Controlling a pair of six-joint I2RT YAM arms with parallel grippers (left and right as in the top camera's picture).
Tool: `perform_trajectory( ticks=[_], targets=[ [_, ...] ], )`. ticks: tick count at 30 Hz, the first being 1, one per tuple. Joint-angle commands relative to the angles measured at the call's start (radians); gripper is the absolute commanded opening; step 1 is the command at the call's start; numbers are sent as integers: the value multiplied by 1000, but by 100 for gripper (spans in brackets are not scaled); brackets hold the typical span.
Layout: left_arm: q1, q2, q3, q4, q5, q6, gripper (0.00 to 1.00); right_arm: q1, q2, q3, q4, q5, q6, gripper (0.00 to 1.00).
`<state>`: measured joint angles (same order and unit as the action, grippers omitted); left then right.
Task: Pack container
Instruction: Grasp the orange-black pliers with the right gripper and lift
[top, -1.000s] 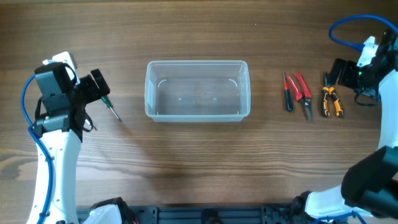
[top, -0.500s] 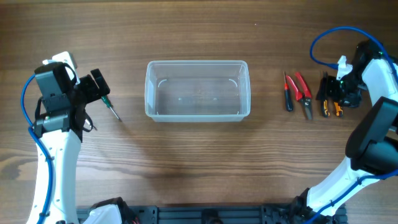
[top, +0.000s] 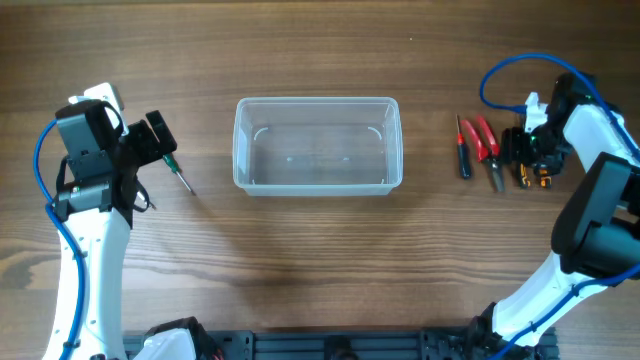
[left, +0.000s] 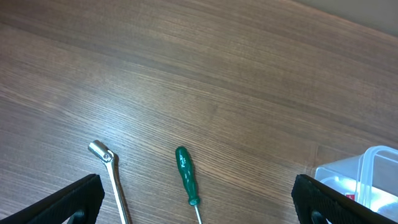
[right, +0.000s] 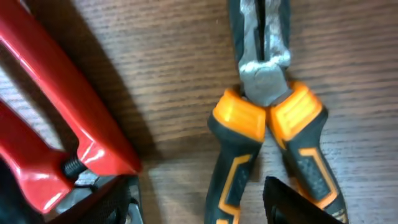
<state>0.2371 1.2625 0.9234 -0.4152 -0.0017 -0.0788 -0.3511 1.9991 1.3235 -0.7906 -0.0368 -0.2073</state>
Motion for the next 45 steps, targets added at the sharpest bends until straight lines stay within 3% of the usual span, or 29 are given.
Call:
perform_trajectory(
  ticks=[1,8,16,18,22,30,40,45],
  targets=[
    [5,3,24,3,1,23,100,3,7,-24,25,26,58,65],
    [5,3,24,3,1,23,100,4,5,-23,20,-141,52,68],
    [5,3,24,3,1,23,100,4,5,-22,19,-19,109,68],
    [5,3,24,3,1,23,100,2,5,-22,27,19,131,72],
    [5,3,24,3,1,23,100,-11,5,-20,39,-166,53,74],
    [5,3,24,3,1,23,100,-11,-123,-11,32,-156,105,79],
    [5,3,24,3,1,23,100,-11,-61,-14,45,-83,238,77],
    [5,3,24,3,1,23,100,-11,22,-23,43,-19,308,70]
  ],
)
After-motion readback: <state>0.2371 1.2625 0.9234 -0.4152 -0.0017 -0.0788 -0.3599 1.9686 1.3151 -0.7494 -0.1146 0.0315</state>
